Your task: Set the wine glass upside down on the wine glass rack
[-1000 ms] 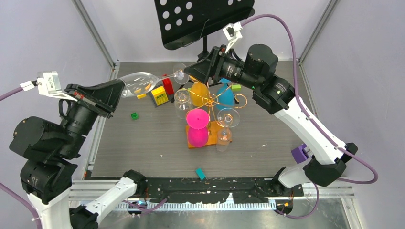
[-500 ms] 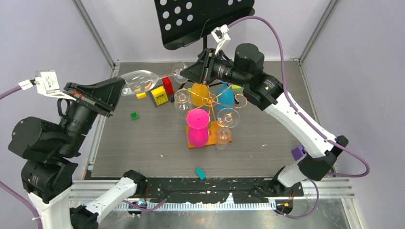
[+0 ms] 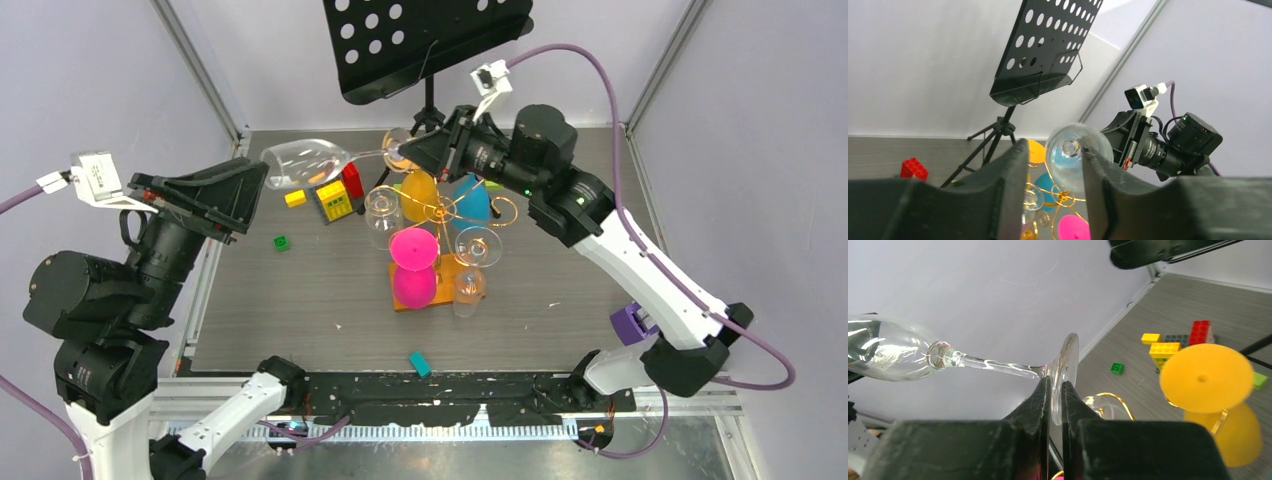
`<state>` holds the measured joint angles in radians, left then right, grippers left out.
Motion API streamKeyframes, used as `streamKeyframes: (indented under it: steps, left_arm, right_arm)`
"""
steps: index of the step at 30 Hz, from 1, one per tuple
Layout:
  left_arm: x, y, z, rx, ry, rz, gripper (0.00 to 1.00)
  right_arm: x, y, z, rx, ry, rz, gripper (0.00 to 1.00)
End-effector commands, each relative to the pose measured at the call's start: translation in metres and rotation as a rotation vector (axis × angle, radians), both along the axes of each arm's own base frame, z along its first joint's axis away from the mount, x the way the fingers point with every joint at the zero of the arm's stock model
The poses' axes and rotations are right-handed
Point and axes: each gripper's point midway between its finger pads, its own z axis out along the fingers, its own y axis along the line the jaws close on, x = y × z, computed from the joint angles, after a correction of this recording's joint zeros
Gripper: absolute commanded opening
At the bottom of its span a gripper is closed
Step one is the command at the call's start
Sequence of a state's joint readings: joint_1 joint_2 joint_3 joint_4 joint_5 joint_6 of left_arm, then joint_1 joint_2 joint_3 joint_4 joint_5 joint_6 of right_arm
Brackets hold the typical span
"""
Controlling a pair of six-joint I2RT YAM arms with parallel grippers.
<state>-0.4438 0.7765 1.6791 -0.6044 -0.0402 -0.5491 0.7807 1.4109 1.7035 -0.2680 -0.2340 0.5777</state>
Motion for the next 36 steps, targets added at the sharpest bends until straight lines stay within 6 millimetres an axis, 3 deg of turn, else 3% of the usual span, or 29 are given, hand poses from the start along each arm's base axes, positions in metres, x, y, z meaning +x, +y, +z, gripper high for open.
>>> streamKeyframes:
  steps: [1,6,12,16,19,22,28,32,36]
  left_arm:
    - [-0.012,0.006,0.018,-0.044,-0.083,-0.002,0.48]
    - [-0.02,0.014,0.015,-0.036,-0.091,0.025,0.58]
    - [-0.032,0.012,0.019,-0.008,-0.121,-0.01,0.69]
    - [-0.041,-0.028,0.021,0.093,-0.153,-0.225,0.72]
    - [-0.047,-0.069,0.013,0.19,-0.194,-0.46,0.71]
    - [-0.047,-0.096,-0.002,0.27,-0.241,-0.624,0.7]
    - [-0.043,-0.121,-0.034,0.433,-0.398,-0.704,0.69]
    - [-0.045,-0.134,-0.052,0.514,-0.48,-0.716,0.68]
    - [-0.054,-0.142,-0.052,0.546,-0.57,-0.736,0.65]
  right_arm:
    - [-0.003,-0.057,0.072,0.171,-0.15,-0.184,0.05]
    - [-0.006,-0.089,0.078,0.098,-0.315,-0.282,0.05]
    - [-0.029,-0.097,0.068,-0.147,-0.725,-0.206,0.05]
    - [-0.052,-0.098,0.071,-0.215,-0.951,-0.124,0.05]
    - [-0.082,-0.093,0.078,-0.203,-1.097,-0.003,0.05]
    - [-0.12,-0.082,0.076,-0.151,-1.203,0.209,0.05]
    - [-0.161,-0.074,0.072,-0.055,-1.258,0.455,0.05]
    - [-0.171,-0.074,0.069,-0.035,-1.262,0.512,0.05]
    - [-0.173,-0.072,0.063,-0.037,-1.25,0.552,0.05]
